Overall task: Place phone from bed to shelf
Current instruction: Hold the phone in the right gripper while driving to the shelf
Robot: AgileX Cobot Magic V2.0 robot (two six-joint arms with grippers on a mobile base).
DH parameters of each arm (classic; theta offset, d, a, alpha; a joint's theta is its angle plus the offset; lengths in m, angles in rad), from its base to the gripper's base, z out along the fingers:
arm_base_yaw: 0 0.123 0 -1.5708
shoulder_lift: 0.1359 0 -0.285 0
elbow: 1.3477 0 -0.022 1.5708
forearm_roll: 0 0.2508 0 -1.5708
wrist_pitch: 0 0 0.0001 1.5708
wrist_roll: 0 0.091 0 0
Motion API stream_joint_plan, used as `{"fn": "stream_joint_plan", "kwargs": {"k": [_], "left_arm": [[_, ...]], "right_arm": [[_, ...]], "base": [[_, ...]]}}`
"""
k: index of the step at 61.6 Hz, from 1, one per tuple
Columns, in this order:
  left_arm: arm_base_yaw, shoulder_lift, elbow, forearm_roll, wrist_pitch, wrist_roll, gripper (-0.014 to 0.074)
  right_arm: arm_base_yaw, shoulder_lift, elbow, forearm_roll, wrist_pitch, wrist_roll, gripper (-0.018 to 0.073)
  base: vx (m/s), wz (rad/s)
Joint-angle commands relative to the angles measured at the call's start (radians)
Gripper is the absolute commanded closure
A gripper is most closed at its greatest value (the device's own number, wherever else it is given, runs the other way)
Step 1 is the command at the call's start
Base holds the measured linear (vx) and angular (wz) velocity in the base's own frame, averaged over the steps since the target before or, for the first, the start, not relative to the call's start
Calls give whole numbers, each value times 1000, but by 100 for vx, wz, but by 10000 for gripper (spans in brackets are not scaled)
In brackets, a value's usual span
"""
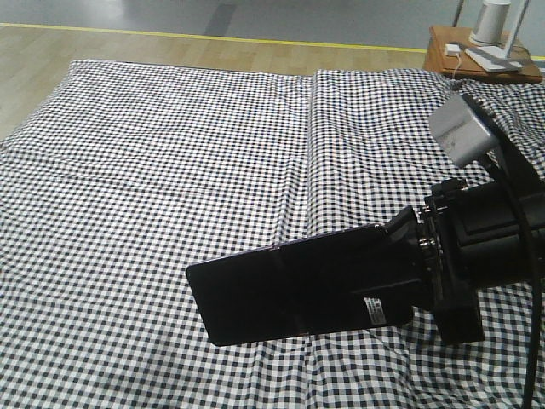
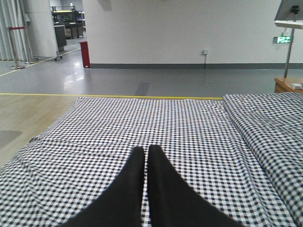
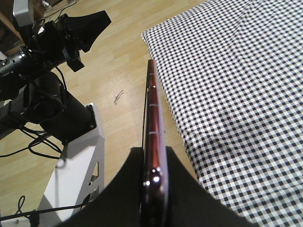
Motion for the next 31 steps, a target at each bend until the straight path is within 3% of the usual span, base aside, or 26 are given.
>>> {"fn": "stream_joint_plan", "kwargs": {"k": [1,31], "left_arm": [[-4,-6,-25,-10,-72,-9,595],[-4,-6,-25,-10,-72,-9,595]], "right_arm": [[-1,-24,-26,82,62,0,561],[-1,-24,-26,82,62,0,561]], "base": [[-3,18],[-5,25]]}}
